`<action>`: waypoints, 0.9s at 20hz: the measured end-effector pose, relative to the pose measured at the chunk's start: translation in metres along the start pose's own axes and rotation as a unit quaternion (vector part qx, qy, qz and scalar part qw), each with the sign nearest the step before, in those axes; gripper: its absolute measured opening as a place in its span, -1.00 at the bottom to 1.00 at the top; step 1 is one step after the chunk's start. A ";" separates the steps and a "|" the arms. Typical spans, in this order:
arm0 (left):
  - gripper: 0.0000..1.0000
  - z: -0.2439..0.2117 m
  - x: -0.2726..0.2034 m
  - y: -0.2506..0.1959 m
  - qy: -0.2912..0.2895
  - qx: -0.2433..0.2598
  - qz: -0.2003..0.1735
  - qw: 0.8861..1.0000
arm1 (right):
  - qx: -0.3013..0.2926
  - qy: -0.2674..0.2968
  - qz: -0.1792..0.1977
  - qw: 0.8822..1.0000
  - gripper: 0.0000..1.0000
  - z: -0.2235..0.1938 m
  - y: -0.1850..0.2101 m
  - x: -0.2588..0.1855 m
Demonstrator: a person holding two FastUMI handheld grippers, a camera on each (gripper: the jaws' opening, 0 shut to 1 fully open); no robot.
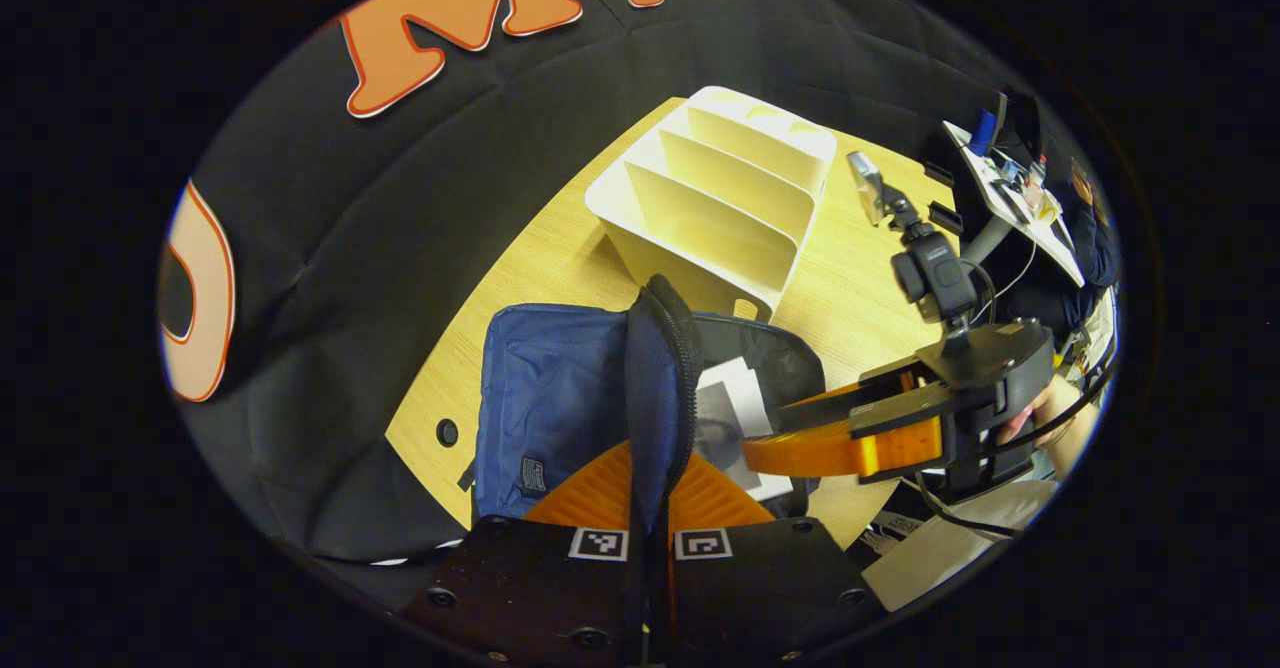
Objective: Open the schoolbag, grab two books from the bookshelf and put them into the schoolbag.
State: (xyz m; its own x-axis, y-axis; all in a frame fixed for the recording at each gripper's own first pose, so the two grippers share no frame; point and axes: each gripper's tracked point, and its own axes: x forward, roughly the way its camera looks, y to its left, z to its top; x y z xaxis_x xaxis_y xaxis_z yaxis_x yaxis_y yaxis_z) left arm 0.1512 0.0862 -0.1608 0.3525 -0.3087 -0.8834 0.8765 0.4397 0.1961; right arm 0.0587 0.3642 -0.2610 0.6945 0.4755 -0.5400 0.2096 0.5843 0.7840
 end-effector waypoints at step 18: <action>0.07 -0.018 0.057 -0.105 0.109 -0.115 -0.003 0.987 | -0.106 0.039 0.017 0.993 0.93 0.124 -0.069 -0.157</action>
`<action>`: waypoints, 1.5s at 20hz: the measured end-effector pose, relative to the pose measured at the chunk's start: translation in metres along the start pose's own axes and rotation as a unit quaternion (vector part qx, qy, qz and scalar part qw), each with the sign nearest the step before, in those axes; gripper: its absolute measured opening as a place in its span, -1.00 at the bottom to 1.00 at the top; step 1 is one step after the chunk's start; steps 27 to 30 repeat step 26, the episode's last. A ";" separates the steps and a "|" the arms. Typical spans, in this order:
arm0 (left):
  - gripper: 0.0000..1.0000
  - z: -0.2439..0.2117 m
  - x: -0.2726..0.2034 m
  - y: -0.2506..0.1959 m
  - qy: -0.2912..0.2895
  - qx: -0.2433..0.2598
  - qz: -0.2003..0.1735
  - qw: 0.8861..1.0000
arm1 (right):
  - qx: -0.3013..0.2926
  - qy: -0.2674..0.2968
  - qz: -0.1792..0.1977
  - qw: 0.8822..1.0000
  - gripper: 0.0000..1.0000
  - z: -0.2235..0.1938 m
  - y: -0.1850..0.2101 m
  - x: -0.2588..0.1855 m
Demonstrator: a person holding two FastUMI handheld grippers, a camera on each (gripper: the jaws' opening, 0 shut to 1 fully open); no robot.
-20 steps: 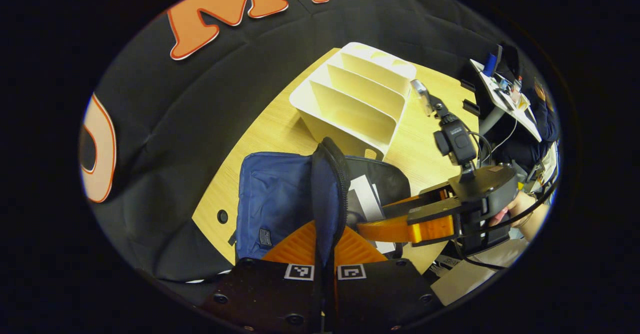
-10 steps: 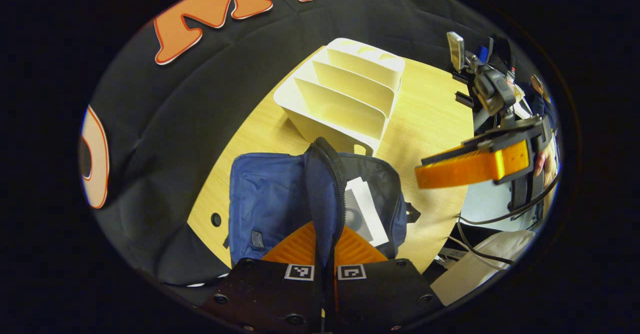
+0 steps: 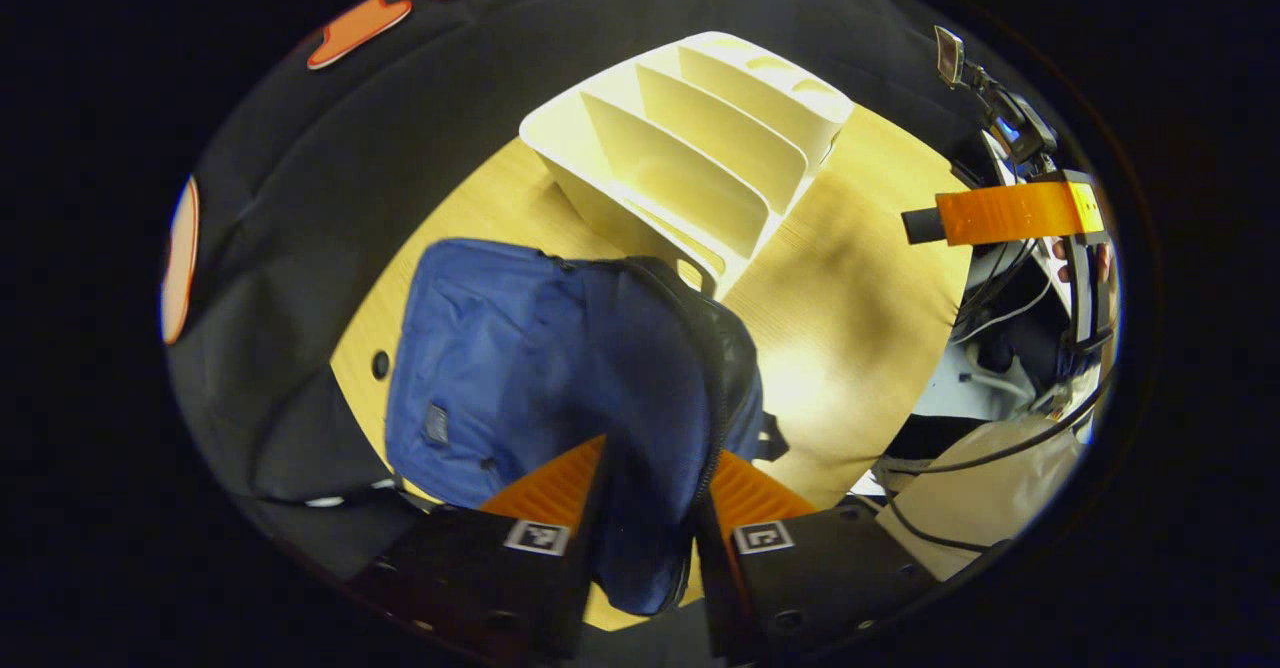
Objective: Open the schoolbag, grab two books from the bookshelf and put them into the schoolbag.
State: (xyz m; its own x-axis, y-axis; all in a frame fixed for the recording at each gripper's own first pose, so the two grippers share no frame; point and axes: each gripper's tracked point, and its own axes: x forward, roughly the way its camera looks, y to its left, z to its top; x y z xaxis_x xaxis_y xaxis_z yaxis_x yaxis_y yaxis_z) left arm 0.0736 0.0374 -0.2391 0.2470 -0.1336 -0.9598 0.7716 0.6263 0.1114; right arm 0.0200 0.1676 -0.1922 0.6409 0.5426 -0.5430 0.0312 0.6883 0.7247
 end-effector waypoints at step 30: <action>0.92 0.150 -0.200 -0.083 -0.472 -0.165 0.203 0.842 | -0.344 -0.315 -0.116 0.877 0.92 0.152 0.029 -0.170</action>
